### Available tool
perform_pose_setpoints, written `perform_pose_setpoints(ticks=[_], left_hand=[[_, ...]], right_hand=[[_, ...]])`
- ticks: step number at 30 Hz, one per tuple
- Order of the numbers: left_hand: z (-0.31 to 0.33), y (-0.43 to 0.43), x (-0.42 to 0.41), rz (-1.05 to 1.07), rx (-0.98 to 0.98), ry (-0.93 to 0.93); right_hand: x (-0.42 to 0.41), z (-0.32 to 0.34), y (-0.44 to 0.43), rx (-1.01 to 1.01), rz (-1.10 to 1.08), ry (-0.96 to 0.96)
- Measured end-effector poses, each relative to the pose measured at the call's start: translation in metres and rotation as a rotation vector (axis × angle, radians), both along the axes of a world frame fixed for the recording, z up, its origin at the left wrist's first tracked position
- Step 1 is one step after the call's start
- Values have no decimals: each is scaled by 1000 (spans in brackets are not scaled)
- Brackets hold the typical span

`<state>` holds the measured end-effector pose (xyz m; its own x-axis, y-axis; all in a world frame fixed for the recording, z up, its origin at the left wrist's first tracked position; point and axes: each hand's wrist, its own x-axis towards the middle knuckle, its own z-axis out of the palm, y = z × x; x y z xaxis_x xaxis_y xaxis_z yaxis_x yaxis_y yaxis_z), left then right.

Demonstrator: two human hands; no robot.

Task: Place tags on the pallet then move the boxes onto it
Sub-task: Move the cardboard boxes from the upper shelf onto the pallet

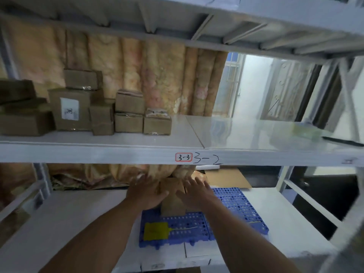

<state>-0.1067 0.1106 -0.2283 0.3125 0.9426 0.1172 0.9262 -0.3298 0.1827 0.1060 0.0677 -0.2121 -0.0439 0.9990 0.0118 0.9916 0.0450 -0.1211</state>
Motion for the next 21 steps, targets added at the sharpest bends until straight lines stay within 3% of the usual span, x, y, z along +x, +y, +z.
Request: perform_pose_setpoints(ticks=[13, 21], left_hand=[[97, -156, -88, 84, -64, -2], [162, -249, -163, 161, 53, 140]], right_hand=[[-86, 78, -133, 54, 22, 32], [-155, 138, -216, 151, 133, 49]])
